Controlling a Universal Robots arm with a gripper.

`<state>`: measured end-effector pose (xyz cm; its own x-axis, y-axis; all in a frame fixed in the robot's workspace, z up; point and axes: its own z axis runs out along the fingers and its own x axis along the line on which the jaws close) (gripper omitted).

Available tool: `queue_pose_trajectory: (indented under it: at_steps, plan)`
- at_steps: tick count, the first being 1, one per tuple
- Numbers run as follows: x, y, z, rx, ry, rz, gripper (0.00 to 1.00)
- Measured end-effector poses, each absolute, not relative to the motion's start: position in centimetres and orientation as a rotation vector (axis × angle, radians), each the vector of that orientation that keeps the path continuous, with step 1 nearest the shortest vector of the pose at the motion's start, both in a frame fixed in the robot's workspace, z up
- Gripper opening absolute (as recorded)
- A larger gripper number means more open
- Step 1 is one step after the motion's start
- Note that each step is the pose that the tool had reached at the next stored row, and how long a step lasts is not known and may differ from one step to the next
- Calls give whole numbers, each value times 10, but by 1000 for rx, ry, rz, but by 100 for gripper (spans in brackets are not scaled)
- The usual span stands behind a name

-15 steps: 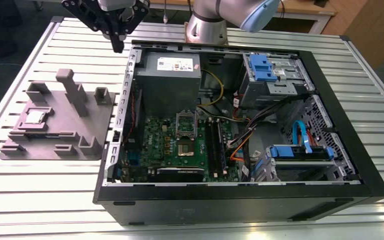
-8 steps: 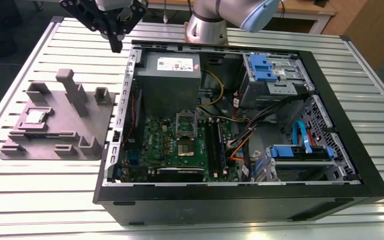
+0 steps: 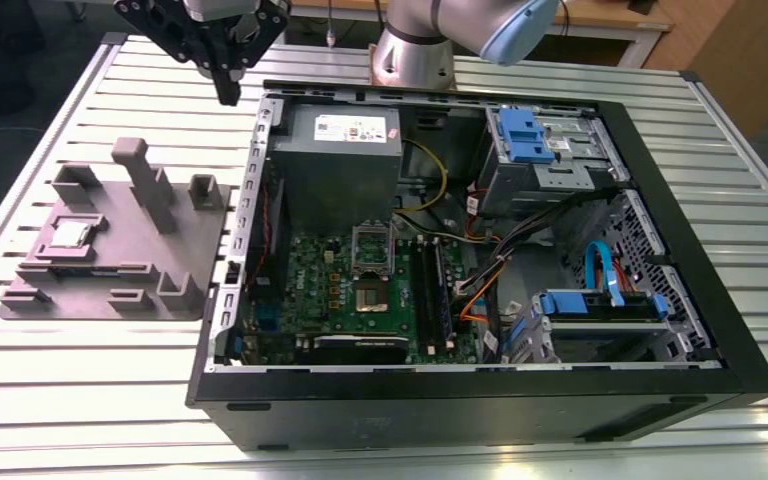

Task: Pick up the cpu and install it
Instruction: 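Reach for the cpu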

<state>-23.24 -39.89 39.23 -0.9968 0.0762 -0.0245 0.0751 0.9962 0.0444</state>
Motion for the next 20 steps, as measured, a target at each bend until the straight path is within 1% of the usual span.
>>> queue_pose_trajectory:
  at_steps: [20]
  plan:
    - [-242, -399, 392, 118, 3113, 68, 10]
